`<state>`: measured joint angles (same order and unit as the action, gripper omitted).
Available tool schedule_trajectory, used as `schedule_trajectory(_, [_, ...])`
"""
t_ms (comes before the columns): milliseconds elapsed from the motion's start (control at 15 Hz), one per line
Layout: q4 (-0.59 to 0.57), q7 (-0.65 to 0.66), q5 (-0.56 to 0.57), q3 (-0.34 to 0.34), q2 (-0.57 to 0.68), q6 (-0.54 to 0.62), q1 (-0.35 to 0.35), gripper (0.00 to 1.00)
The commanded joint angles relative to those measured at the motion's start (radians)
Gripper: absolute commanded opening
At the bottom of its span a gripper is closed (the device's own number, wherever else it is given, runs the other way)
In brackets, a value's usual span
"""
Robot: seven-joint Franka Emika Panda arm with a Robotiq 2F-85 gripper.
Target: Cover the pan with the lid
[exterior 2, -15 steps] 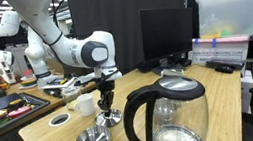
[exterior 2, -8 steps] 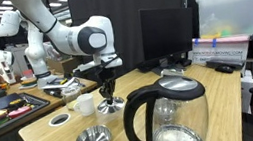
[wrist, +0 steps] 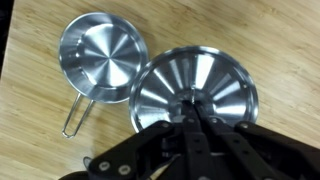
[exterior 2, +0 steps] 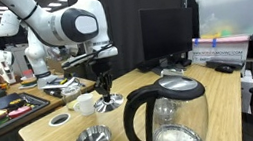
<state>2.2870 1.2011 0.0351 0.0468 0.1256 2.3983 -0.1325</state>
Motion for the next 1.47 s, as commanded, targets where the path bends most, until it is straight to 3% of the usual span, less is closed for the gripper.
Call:
schedule_trajectory(0, [0.095,0.004,0.009,-0.013,-0.070,-0.003,0.032,0.01])
schedule_trajectory(600, [0.232,0.007,-0.004,-0.024,-0.097,0.002,0.056,0.01])
schedule_trajectory(1400, [0.209,0.022,0.018,-0.044,-0.024,-0.008,0.043,0.01])
